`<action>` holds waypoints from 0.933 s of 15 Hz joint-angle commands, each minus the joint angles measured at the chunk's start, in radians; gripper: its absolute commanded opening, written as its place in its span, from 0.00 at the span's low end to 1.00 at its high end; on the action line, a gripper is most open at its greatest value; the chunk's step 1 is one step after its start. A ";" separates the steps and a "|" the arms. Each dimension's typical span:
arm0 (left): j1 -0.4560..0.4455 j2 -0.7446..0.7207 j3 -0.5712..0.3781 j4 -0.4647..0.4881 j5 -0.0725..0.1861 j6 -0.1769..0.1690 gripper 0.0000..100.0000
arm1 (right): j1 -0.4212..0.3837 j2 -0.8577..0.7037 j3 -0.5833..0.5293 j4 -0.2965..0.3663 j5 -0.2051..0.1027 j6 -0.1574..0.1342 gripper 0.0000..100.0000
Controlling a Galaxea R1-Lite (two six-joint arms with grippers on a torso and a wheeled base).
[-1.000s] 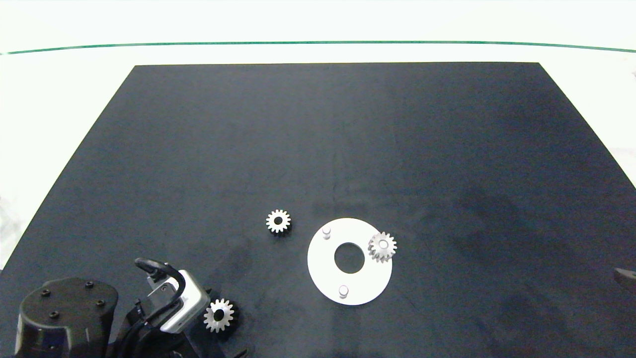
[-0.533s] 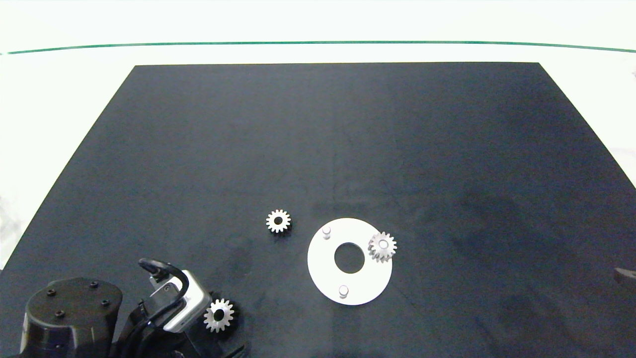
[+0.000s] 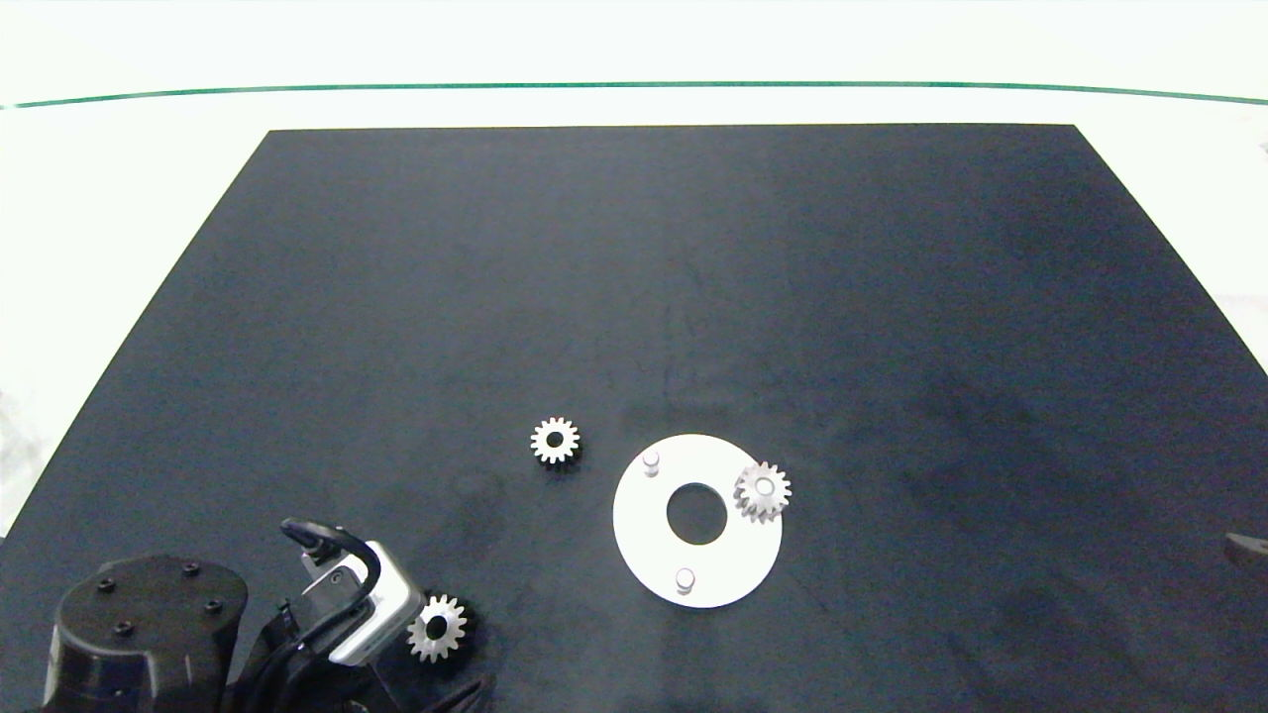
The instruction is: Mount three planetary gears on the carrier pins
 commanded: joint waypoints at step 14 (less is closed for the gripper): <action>-0.043 0.065 0.024 -0.087 0.029 -0.003 0.41 | 0.000 -0.009 0.009 0.002 -0.001 0.000 1.00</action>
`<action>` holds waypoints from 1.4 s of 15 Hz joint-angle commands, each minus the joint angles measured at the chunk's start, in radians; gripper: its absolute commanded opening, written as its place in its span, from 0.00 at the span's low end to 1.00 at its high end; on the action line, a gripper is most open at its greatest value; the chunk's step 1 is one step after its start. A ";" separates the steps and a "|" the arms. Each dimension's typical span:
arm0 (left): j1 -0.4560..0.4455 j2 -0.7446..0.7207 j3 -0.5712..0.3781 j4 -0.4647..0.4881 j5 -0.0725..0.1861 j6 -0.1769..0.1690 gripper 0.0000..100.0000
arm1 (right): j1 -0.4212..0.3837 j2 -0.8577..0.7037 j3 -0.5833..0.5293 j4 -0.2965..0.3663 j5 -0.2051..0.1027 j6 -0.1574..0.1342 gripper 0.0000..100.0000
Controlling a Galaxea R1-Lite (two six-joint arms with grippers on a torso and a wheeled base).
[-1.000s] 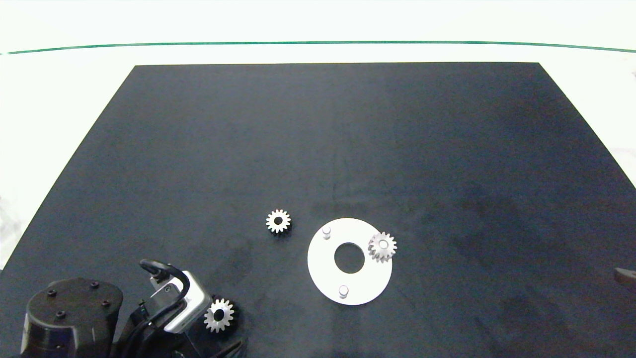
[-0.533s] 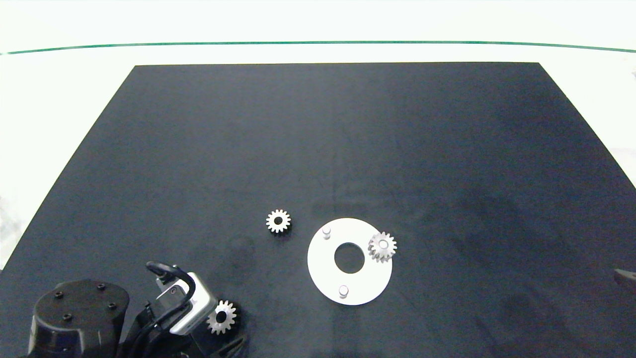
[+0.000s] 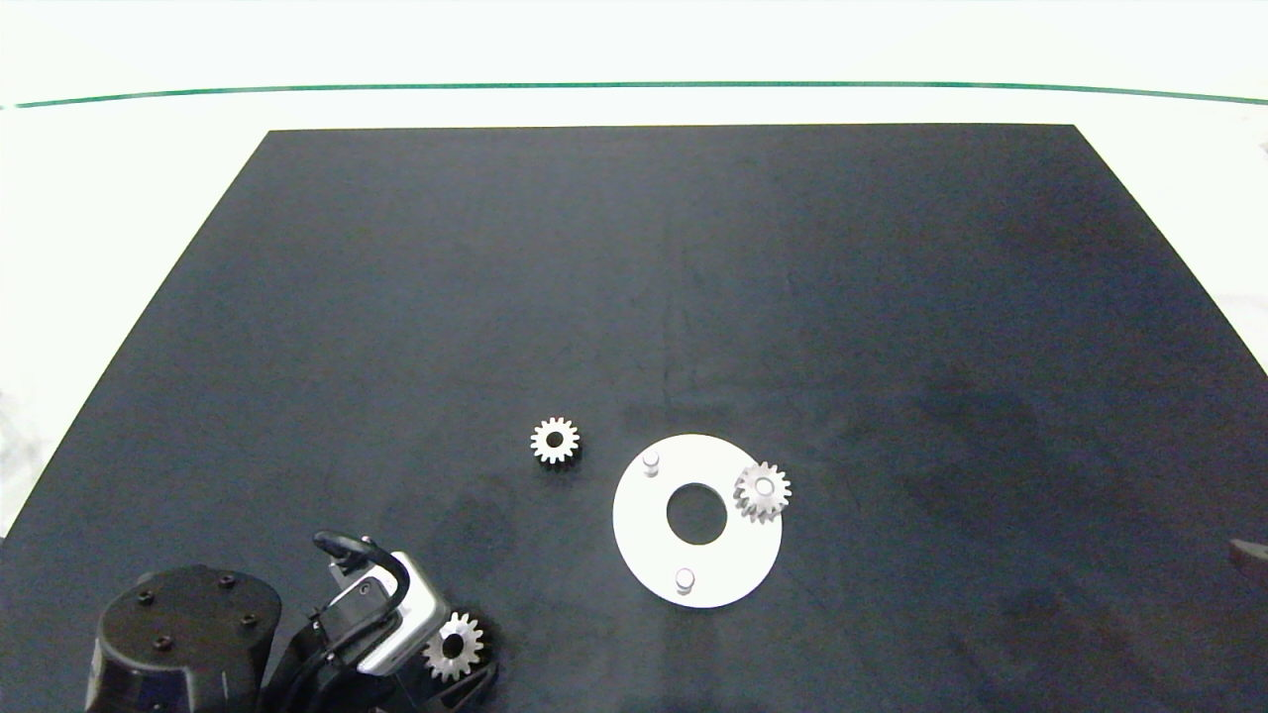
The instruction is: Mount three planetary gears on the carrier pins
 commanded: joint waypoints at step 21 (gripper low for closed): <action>-0.137 -0.007 -0.147 0.023 0.102 0.076 0.25 | 0.002 -0.052 0.006 0.004 -0.001 0.009 1.00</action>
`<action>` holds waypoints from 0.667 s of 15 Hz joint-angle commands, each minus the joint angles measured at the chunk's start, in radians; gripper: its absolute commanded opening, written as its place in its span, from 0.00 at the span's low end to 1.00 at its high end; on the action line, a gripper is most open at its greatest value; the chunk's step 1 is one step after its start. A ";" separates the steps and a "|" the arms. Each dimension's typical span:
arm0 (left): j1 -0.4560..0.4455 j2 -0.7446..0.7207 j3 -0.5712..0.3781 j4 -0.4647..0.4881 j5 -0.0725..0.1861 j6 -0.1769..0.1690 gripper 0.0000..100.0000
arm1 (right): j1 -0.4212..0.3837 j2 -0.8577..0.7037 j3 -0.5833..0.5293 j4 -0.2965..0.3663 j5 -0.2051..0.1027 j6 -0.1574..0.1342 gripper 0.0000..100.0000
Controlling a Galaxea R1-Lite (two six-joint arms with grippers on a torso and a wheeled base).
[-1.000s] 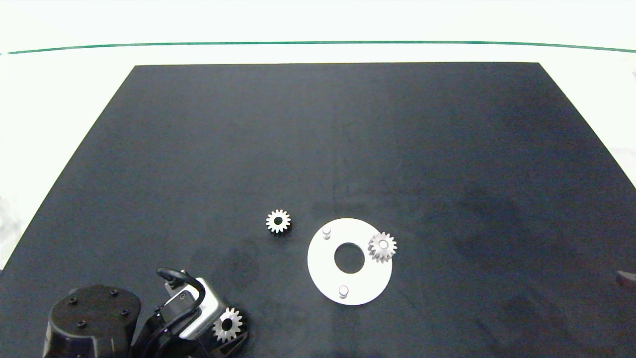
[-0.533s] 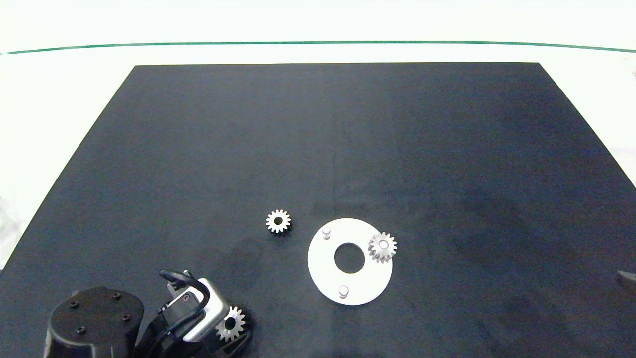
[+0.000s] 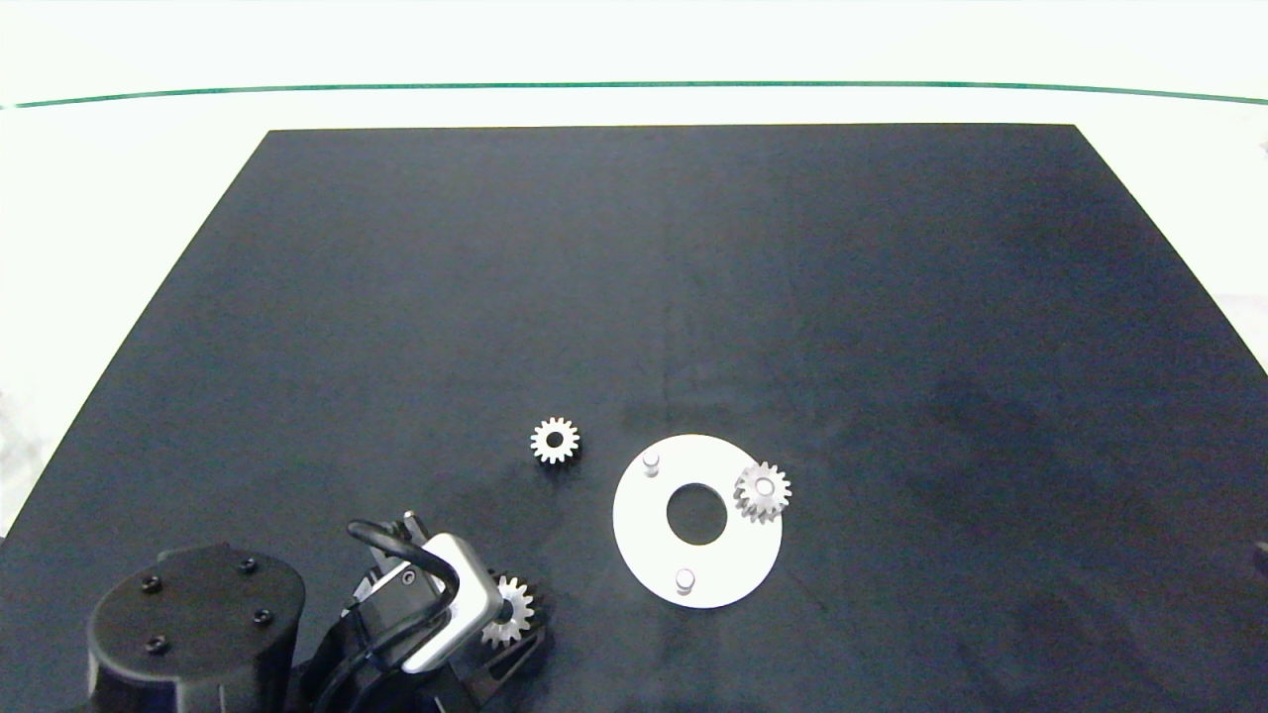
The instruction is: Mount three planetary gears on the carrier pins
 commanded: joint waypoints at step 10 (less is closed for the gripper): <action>-0.079 -0.009 -0.284 0.405 0.128 -0.005 0.25 | -0.003 -0.079 0.016 0.027 -0.003 0.023 1.00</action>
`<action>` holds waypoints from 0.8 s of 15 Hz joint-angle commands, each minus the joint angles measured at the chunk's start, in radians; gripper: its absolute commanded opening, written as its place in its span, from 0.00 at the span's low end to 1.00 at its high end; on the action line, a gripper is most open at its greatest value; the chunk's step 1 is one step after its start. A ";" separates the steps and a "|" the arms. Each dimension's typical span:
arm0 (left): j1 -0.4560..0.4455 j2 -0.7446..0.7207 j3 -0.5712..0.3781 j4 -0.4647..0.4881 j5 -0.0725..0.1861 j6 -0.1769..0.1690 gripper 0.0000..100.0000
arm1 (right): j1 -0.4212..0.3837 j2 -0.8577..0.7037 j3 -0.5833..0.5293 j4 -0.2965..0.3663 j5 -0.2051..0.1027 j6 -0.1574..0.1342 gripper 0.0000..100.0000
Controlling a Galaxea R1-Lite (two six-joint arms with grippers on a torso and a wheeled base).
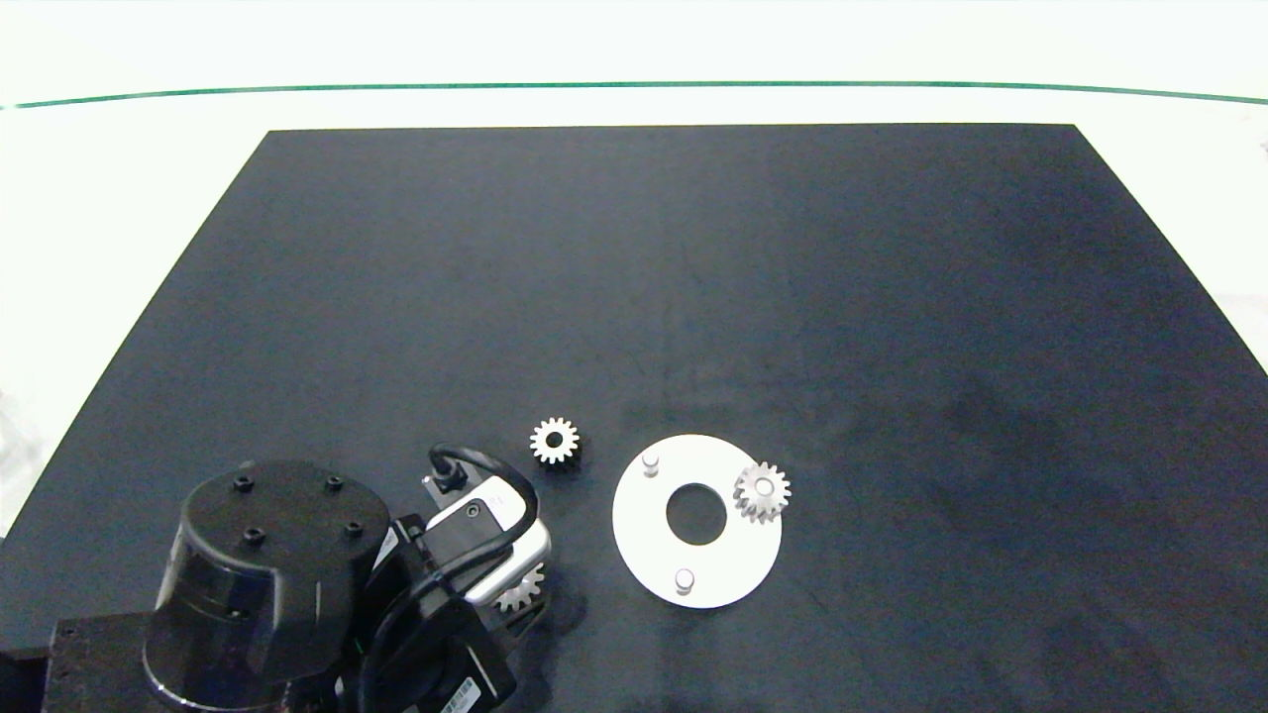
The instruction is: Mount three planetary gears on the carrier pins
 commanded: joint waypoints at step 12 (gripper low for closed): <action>-0.163 0.175 -0.171 0.005 0.039 -0.027 0.25 | -0.036 -0.078 -0.004 0.050 -0.002 0.001 1.00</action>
